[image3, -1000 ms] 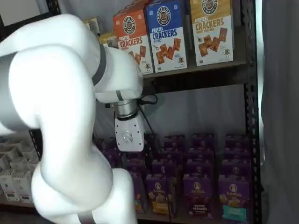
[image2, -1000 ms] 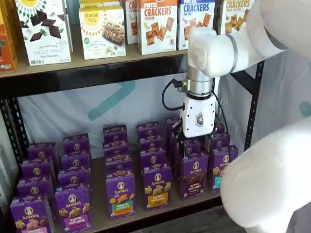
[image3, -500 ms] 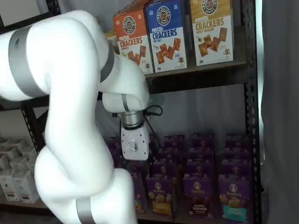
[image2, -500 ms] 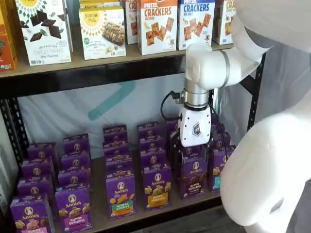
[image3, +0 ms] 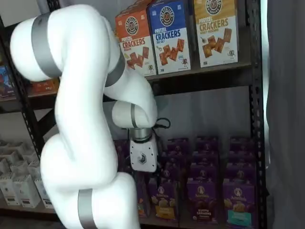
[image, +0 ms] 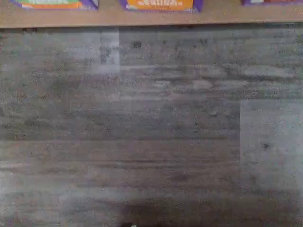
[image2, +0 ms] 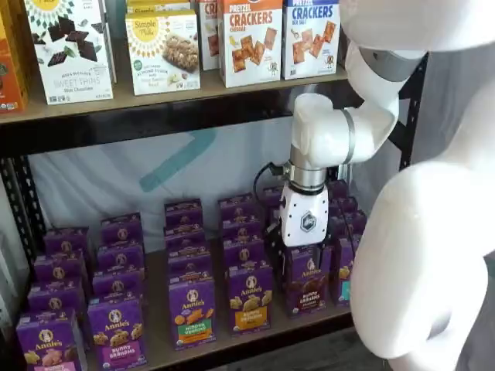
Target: Pick up the purple box with a brown patch in the center, on the bottom shelf, the fifth box from the left
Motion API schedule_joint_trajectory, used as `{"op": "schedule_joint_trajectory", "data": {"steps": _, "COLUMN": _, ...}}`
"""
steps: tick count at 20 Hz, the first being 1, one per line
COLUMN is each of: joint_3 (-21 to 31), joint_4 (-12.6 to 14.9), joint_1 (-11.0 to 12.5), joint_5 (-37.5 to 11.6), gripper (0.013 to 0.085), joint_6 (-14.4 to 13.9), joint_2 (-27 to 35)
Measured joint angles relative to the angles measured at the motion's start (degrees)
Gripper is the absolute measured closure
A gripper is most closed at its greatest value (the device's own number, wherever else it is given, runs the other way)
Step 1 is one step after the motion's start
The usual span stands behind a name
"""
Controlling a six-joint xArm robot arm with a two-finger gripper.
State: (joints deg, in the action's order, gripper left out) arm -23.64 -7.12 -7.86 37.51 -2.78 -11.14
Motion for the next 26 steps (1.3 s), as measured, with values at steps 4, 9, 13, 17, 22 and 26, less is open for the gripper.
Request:
{"op": "schedule_joint_trajectory", "data": {"steps": 4, "joint_3": -2.3, "joint_4": -0.3, "joint_1": 1.8, "joint_5": -5.1, "gripper": 0.013, "joint_6": 2.4, "joint_2": 6.7}}
{"op": "schedule_joint_trajectory", "data": {"steps": 9, "joint_3": -6.0, "joint_4": -1.3, "joint_1": 3.4, "joint_5": -9.5, "gripper": 0.013, "joint_6": 5.2, "joint_2": 13.9}}
{"op": "schedule_joint_trajectory", "data": {"steps": 13, "joint_3": -12.1, "joint_4": -2.0, "joint_1": 5.2, "joint_5": -12.2, "gripper": 0.013, "joint_6": 7.9, "joint_2": 22.2}}
{"op": "schedule_joint_trajectory", "data": {"steps": 17, "joint_3": -18.7, "joint_4": -3.3, "joint_1": 7.0, "joint_5": -13.9, "gripper": 0.013, "joint_6": 11.1, "joint_2": 30.0}}
{"op": "schedule_joint_trajectory", "data": {"steps": 22, "joint_3": -24.8, "joint_4": -4.9, "joint_1": 8.9, "joint_5": -15.1, "gripper": 0.013, "joint_6": 14.6, "joint_2": 36.3}}
{"op": "schedule_joint_trajectory", "data": {"steps": 26, "joint_3": -28.7, "joint_4": -5.8, "joint_1": 10.5, "joint_5": -15.8, "gripper": 0.013, "joint_6": 17.1, "joint_2": 40.1}}
